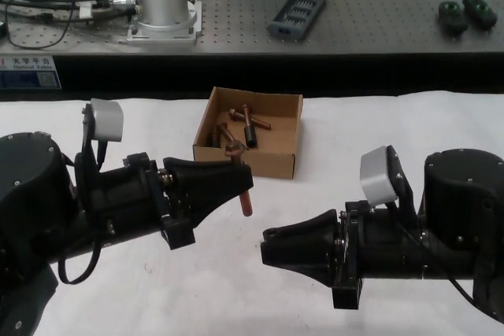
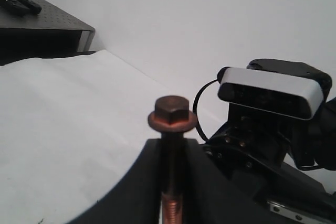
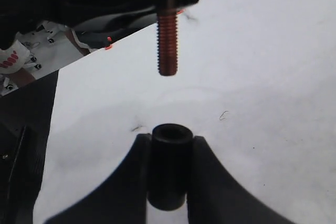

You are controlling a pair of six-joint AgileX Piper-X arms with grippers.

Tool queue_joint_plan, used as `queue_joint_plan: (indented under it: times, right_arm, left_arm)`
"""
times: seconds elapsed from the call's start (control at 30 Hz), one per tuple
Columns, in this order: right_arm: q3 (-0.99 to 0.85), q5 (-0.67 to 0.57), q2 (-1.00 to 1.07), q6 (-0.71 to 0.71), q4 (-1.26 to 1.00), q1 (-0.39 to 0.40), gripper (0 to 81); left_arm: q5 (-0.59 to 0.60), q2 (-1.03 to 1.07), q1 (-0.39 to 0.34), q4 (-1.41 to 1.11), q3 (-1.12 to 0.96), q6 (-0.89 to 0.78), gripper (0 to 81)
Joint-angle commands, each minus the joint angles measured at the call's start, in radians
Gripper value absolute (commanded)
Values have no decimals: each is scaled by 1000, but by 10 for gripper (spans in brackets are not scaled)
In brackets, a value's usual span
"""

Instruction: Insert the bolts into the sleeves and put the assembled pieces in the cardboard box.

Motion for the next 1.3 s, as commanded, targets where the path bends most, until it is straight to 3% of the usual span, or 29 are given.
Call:
queue_joint_plan:
  times: [0.0, 0.37, 0.7, 1.27]
  right_arm:
    - [-18, -6, 4, 5, -24, 2, 49]
    - [-30, -53, 4, 5, -2, 4, 49]
    - [-30, -51, 4, -1, -2, 61, 49]
    - [-30, 20, 4, -20, -2, 58, 49]
  left_arm:
    - [10, 3, -5, -12, -12, 15, 6]
    - [47, 3, -5, 36, -43, 15, 6]
    - [111, 3, -5, 95, -48, 11, 6]
    - [145, 3, -5, 93, -48, -45, 6]
